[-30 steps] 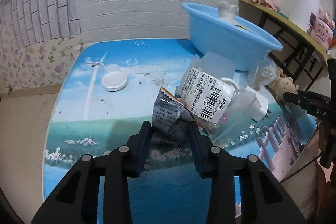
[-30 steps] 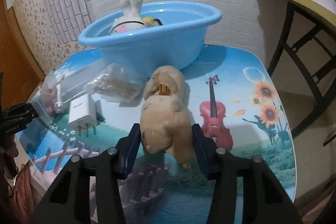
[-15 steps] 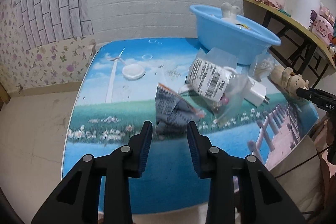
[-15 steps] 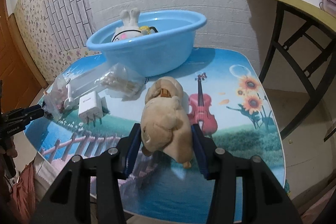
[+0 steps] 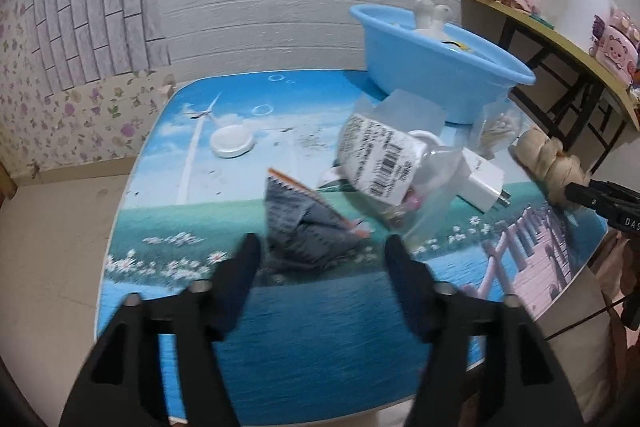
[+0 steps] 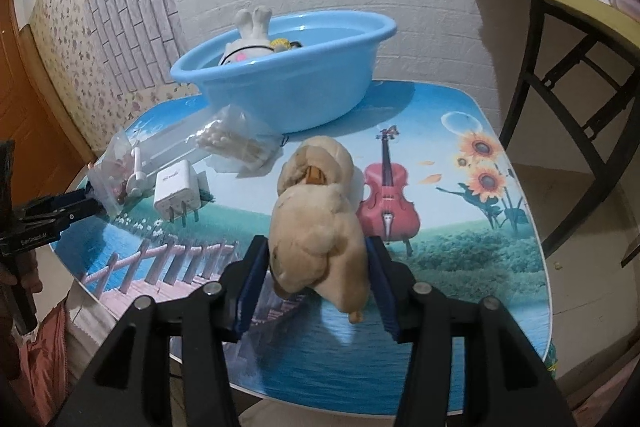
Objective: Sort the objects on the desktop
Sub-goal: 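Grasp the crumpled snack bag with left tool while right tool grasps the tan plush dog, then drop the snack bag into the basin with left tool while right tool drops the plush dog in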
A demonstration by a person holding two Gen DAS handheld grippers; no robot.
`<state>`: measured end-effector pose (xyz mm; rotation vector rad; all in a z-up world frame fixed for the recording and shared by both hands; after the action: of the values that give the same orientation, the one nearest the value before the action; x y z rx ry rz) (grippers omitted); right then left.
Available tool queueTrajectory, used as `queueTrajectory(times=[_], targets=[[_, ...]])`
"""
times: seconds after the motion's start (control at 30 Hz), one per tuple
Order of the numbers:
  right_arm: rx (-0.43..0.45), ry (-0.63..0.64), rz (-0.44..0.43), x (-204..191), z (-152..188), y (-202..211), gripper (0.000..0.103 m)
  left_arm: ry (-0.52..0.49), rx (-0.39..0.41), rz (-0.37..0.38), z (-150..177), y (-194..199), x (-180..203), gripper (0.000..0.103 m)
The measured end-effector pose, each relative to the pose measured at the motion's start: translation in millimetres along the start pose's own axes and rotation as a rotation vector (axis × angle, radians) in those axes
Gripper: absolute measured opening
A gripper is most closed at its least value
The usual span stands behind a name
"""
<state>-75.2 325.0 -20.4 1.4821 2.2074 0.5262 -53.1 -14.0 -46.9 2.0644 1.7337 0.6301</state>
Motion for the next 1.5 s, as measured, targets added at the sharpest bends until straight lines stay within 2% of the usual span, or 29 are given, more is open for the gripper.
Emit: queueTrajectory(times=[0.1,0.2,0.23,0.3,0.33,0.4,0.47,0.63,0.83,0.97,1.13,1.27,1.37,1.5], targets=[[-0.010,0.007,-0.002,-2.7,1.0,-3.5,0.062,-0.006,-0.013,-0.010,-0.4,-9.6,2.5,0.068],[-0.036,0.021,0.006,-6.0,4.1,-8.7,0.062,-0.018,-0.028,-0.033,0.5,-19.5,4.1,0.066],[-0.036,0.028,0.010,-6.7,4.9,-8.8,0.062,-0.031,-0.026,-0.041,1.0,-20.9,5.6,0.059],[-0.032,0.028,0.006,-5.7,5.3,-9.0,0.062,-0.058,-0.014,-0.048,1.7,-21.6,8.6,0.056],[-0.029,0.021,0.002,-4.3,5.3,-8.5,0.061,-0.059,-0.010,-0.042,1.9,-21.3,8.6,0.054],[-0.018,0.021,0.011,-1.4,4.9,-7.5,0.046,-0.053,-0.002,-0.041,1.6,-19.8,7.3,0.052],[-0.006,0.010,0.010,0.7,3.5,-4.9,0.046,-0.052,0.018,-0.065,-0.9,-13.4,5.9,0.052],[0.049,0.010,-0.005,-2.8,-9.9,6.9,0.045,-0.010,0.074,-0.067,-18.8,9.9,0.2,0.051],[0.149,0.051,0.031,-10.3,-31.0,28.8,0.045,0.057,0.097,-0.160,-50.5,21.7,-7.0,0.052],[0.186,0.026,0.037,-3.3,-39.8,40.3,0.045,0.076,0.136,-0.135,-67.2,28.2,2.8,0.052],[0.232,-0.020,0.027,9.4,-46.7,57.2,0.044,0.053,0.145,-0.092,-79.6,29.3,26.0,0.052],[0.282,-0.037,-0.026,12.2,-50.2,68.2,0.044,0.017,0.145,-0.071,-83.8,29.2,45.2,0.052],[0.288,-0.034,-0.065,11.5,-57.2,68.3,0.044,0.049,0.138,-0.053,-92.5,25.4,54.1,0.052],[0.314,-0.010,-0.131,11.8,-71.2,61.5,0.045,0.001,0.201,-0.038,-112.5,23.9,80.5,0.052]])
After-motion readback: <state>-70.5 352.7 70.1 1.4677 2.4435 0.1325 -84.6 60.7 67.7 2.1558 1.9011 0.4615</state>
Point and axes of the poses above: each gripper's, at about its wrist camera, not at the fingertips, and y roughly against the way its jaws point, x to its right, z to its underside, the point moved 1 cm from there along -y, roughly the way its jaws point, and after that the axes turned 15 degrees about x, right-handed, at the moved point
